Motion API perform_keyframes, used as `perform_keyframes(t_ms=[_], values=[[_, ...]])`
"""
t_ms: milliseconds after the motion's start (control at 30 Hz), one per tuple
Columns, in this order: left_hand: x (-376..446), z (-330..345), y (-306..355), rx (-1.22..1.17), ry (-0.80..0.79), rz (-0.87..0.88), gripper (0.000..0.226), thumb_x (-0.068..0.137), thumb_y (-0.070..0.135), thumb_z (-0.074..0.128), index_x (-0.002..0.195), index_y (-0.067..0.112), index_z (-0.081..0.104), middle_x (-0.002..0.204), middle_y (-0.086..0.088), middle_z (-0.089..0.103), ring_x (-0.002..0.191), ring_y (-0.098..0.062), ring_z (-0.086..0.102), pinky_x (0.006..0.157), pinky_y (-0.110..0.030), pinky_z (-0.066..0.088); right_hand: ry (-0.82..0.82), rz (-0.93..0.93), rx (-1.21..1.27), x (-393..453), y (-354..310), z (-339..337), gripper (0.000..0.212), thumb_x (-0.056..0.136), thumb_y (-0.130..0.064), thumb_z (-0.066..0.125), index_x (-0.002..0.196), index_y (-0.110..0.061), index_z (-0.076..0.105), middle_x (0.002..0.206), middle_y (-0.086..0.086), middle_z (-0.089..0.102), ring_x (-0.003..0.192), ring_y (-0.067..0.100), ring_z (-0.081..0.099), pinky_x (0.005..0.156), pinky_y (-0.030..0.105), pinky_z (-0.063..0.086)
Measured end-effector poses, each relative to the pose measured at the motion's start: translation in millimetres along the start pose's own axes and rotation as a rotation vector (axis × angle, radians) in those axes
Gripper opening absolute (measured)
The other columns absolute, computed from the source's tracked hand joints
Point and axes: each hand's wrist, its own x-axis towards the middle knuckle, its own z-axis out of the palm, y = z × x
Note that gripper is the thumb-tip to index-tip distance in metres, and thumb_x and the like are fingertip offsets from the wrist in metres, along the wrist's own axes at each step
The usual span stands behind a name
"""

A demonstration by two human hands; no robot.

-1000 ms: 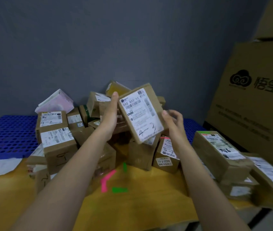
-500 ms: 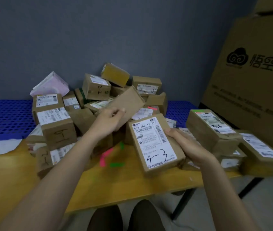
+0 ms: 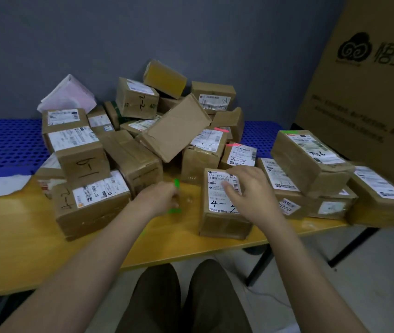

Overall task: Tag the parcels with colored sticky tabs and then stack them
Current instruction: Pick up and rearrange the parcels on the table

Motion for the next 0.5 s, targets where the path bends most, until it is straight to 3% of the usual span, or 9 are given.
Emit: perform_keyframes(t_ms=[100, 167, 267, 367, 500], values=[[4, 13, -6, 0.109, -0.048, -0.016, 0.029, 0.088, 0.028, 0.065, 0.111, 0.011, 0.064, 0.112, -0.010, 0.062, 0.102, -0.027, 0.058, 0.081, -0.038, 0.050, -0.153, -0.074, -0.040, 1, -6, 13, 0.038, 0.093, -0.043, 0.055, 0.122, -0.020, 0.063, 0.126, -0.007, 0.058, 0.125, 0.012, 0.038, 0.101, 0.025, 0.028], [7, 17, -8, 0.084, -0.027, -0.022, 0.029, 0.086, 0.027, 0.067, 0.111, 0.012, 0.064, 0.110, -0.009, 0.062, 0.101, -0.026, 0.058, 0.081, -0.038, 0.051, -0.173, -0.061, -0.009, 2, -10, 19, 0.035, 0.094, -0.042, 0.054, 0.120, -0.021, 0.064, 0.125, -0.008, 0.059, 0.121, 0.009, 0.037, 0.100, 0.024, 0.028], [7, 16, -9, 0.026, -0.026, -0.012, 0.021, 0.087, 0.023, 0.066, 0.106, 0.014, 0.065, 0.109, -0.006, 0.064, 0.100, -0.024, 0.057, 0.077, -0.034, 0.049, -0.122, -0.092, 0.046, 6, -12, 23, 0.027, 0.095, -0.036, 0.054, 0.113, -0.021, 0.068, 0.118, -0.007, 0.062, 0.115, 0.008, 0.043, 0.098, 0.027, 0.037], [5, 14, -9, 0.058, -0.010, 0.036, 0.016, 0.089, 0.020, 0.059, 0.103, 0.014, 0.065, 0.106, -0.005, 0.062, 0.098, -0.022, 0.056, 0.074, -0.033, 0.048, -0.056, -0.120, 0.090, 5, -11, 23, 0.025, 0.096, -0.032, 0.054, 0.110, -0.019, 0.069, 0.120, -0.005, 0.060, 0.115, 0.007, 0.042, 0.093, 0.022, 0.034], [-4, 9, -8, 0.150, 0.178, 0.079, 0.017, 0.092, 0.025, 0.052, 0.101, 0.015, 0.063, 0.101, -0.002, 0.059, 0.096, -0.021, 0.056, 0.070, -0.033, 0.048, 0.058, -0.148, 0.156, 5, -11, 23, 0.028, 0.092, -0.036, 0.051, 0.103, -0.019, 0.072, 0.113, -0.006, 0.063, 0.110, 0.010, 0.050, 0.093, 0.035, 0.044]])
